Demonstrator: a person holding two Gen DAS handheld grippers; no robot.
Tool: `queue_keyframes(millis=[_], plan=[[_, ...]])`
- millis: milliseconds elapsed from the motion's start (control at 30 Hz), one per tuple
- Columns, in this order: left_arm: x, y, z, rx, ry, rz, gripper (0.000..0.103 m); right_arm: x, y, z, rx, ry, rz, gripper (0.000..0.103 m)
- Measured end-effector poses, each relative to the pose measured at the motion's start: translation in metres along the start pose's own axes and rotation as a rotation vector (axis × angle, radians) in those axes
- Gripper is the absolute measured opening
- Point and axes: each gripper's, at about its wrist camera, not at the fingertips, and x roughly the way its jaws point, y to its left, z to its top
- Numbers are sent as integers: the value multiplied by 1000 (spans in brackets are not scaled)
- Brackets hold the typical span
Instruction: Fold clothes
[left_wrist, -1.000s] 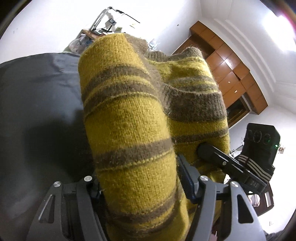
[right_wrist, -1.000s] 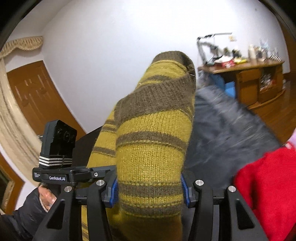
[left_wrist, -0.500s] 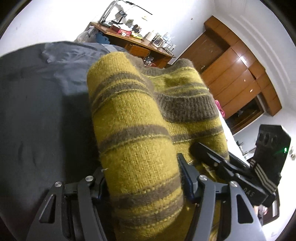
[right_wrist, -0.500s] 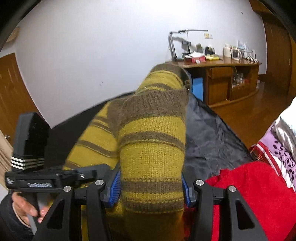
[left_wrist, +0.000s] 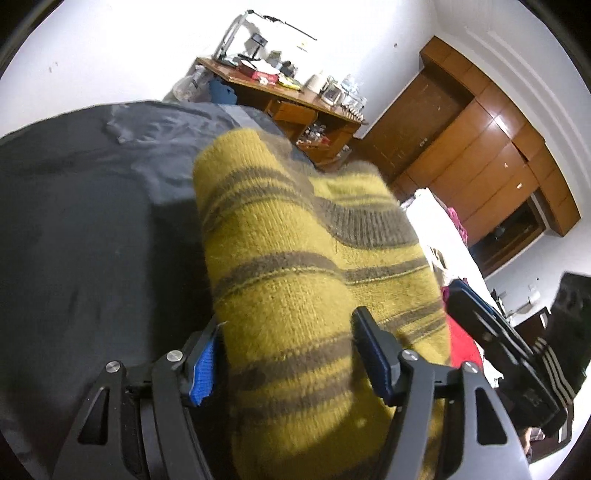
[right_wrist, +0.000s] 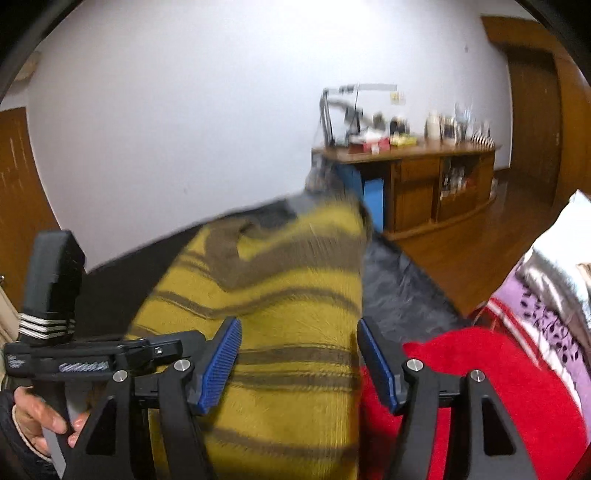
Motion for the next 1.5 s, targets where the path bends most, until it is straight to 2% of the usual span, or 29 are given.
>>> queue_keyframes(millis=[100,200,400,500,567,667,933,1267,1500], plan=[[-17,-12,-6,29,-29,11,71,-24,5,-4,-15,-35,15,67],[-29,-25,-7,64,-51,10,72,-37,19,-15,-59,-20,10,67],[-51,-37,-33,202,-95,100,79,-18,35,-29,-138,47,-1,67],[-44,-43,-42,255,-95,152,79,-6,40,-33,-169,66,-15,78],[-31,-38,-43,265,-99,179,80,1,44,-36,-189,76,-27,80],[-27,-28,-43,240,-94,186,80,6,50,-38,-214,84,-46,80],[-27,-7,-39,191,-101,188,82,19,53,-34,-222,116,-33,80],[-32,0,-32,150,-124,214,82,35,53,-25,-220,141,-26,82],[-37,0,-32,126,-141,220,82,44,55,-23,-211,126,-20,82]])
